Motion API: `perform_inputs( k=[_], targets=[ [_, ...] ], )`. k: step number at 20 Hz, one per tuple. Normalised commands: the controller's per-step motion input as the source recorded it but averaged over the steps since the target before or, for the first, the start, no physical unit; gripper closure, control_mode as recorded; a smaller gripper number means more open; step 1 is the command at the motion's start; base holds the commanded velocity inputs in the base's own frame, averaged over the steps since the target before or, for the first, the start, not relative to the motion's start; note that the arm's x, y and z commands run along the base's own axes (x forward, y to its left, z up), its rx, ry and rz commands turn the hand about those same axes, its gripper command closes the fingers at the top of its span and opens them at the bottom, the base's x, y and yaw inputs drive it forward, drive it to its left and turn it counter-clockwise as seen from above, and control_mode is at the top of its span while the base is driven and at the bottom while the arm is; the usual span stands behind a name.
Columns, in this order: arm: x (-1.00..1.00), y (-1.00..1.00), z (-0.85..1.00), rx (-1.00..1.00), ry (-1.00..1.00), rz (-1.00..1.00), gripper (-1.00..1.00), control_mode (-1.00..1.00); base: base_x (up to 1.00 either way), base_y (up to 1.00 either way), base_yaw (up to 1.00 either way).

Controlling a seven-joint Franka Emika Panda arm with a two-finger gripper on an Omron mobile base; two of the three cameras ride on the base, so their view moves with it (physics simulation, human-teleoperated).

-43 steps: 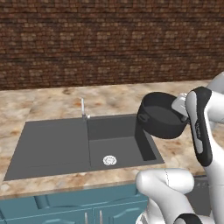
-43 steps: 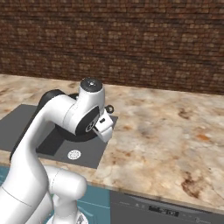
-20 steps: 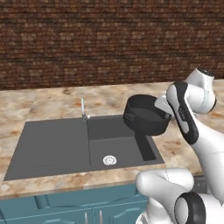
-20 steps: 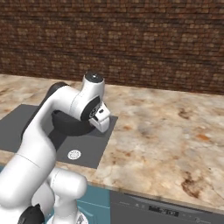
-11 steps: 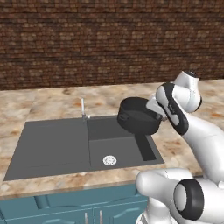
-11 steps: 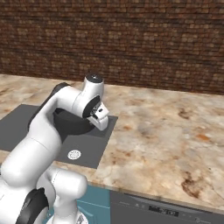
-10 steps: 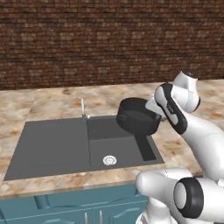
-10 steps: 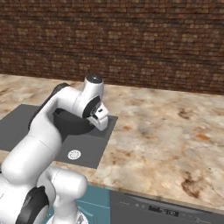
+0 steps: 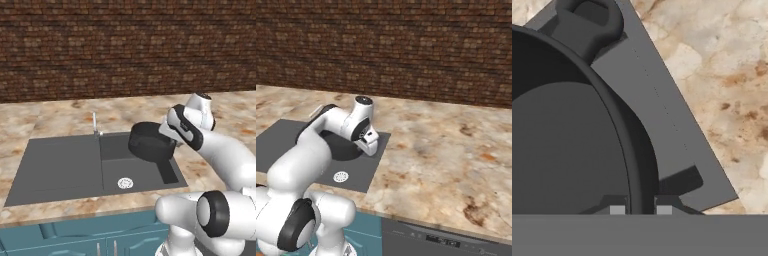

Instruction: Move the pot and pan from the stove into the sink.

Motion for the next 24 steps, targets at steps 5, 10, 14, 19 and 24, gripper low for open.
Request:
perform_inputs(
  k=[5,10,14,19,24],
  targets=[
    [-0.22,0.19,-0.48,-0.01,-0.09,0.02,1.00,-1.00,0.00,0.00,0.00],
    [0.29,0.12,-0.23,-0.02,-0.07,0.00,1.00,-1.00,0.00,0.00,0.00],
    [0.53,0.00,-0.16,-0.02,-0.03,-0.01,1.00,-1.00,0.00,0.00,0.00],
    [0.49,0.00,-0.18,-0.01,0.00,-0.01,1.00,-1.00,0.00,0.00,0.00],
    [0.40,0.07,-0.21,-0.03,0.00,0.00,1.00,-1.00,0.00,0.00,0.00]
  ],
)
